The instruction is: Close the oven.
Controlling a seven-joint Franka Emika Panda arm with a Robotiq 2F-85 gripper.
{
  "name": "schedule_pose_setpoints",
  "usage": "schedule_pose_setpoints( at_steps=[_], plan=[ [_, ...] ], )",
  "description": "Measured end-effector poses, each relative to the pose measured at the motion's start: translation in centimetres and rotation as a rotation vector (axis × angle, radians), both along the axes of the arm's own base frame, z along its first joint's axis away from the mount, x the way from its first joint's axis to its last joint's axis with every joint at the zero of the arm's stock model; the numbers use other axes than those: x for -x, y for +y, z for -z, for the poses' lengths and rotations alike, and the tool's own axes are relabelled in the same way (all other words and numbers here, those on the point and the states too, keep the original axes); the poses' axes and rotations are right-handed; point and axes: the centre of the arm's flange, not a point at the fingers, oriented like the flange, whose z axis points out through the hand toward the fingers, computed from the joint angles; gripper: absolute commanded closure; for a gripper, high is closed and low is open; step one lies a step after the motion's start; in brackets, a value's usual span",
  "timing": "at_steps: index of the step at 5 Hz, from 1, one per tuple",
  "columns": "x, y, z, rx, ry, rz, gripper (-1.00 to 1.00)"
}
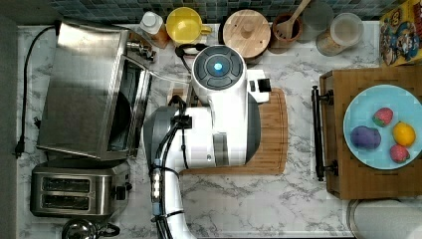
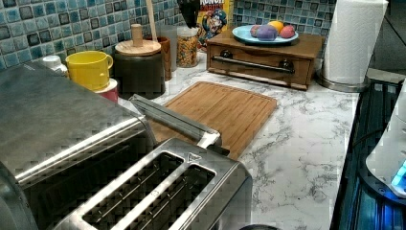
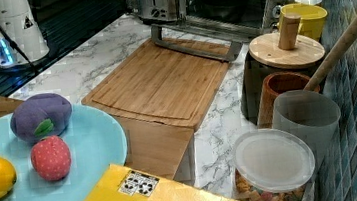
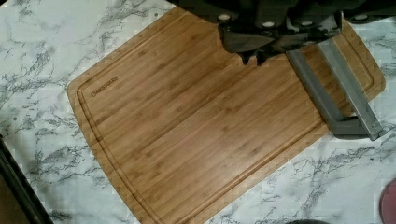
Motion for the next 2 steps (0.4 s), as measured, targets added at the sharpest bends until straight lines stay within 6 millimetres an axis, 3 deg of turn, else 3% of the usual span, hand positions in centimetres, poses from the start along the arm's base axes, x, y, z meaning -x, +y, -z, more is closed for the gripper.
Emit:
schedule_pose_setpoints(
  at_steps=[2],
  plan=[
    [-0.58, 0.01, 0.95, -0.005, -0.082, -0.005, 1.00]
  ],
)
